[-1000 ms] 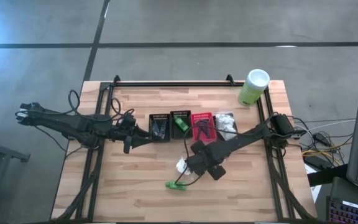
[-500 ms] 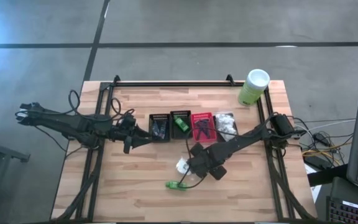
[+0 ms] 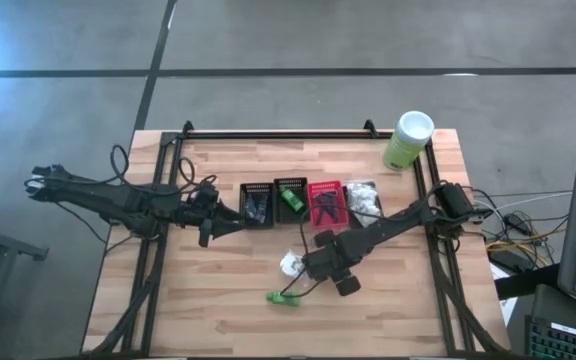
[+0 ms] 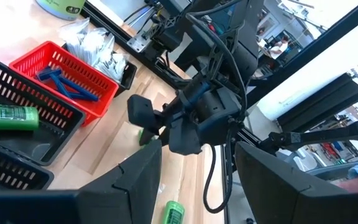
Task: Pick & Place Travel size toiletries
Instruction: Put the green shampoo into the middle black basket
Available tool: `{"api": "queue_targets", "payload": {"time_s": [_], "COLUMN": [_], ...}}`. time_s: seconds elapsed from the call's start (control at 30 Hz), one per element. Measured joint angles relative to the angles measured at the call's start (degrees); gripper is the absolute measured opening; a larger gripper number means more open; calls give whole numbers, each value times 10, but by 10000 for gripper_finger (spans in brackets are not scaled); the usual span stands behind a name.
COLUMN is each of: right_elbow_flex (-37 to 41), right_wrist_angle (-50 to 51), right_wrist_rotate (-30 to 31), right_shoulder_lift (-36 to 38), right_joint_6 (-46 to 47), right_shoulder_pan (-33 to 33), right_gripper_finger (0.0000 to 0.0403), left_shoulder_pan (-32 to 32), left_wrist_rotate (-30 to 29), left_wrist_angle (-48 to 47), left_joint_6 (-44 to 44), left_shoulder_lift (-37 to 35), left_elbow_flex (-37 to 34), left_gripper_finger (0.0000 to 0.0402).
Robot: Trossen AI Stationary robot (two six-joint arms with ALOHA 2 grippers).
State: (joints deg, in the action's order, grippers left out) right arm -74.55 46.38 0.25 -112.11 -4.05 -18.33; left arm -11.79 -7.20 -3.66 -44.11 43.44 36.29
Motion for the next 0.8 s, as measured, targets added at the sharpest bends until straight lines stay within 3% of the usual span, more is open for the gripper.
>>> {"api": "queue_targets", "payload": {"time_s": [0.27, 0.43, 0.57, 0.7, 0.8], "right_elbow_flex": [-26, -23, -6, 0, -2], "right_wrist_angle": [26, 4, -100, -256, -312], "right_wrist_rotate": [-38, -13, 30, 32, 32], "right_shoulder_lift": [66, 118, 138, 121, 82], "right_joint_6": [224, 484, 611, 664, 693], "right_shoulder_pan": [7, 66, 130, 187, 216], "right_gripper_finger": [119, 128, 133, 129, 127], "left_shoulder_pan": [0, 0, 0, 0, 0], "left_wrist_rotate": [-2, -2, -2, -2, -2], "left_wrist_angle": [0, -2, -2, -1, 0], "left_joint_6": [5, 10, 17, 20, 20], "left_shoulder_lift": [0, 0, 3, 4, 5], "left_elbow_flex": [0, 0, 0, 0, 0], "left_gripper_finger": [209, 209, 209, 209, 209]}}
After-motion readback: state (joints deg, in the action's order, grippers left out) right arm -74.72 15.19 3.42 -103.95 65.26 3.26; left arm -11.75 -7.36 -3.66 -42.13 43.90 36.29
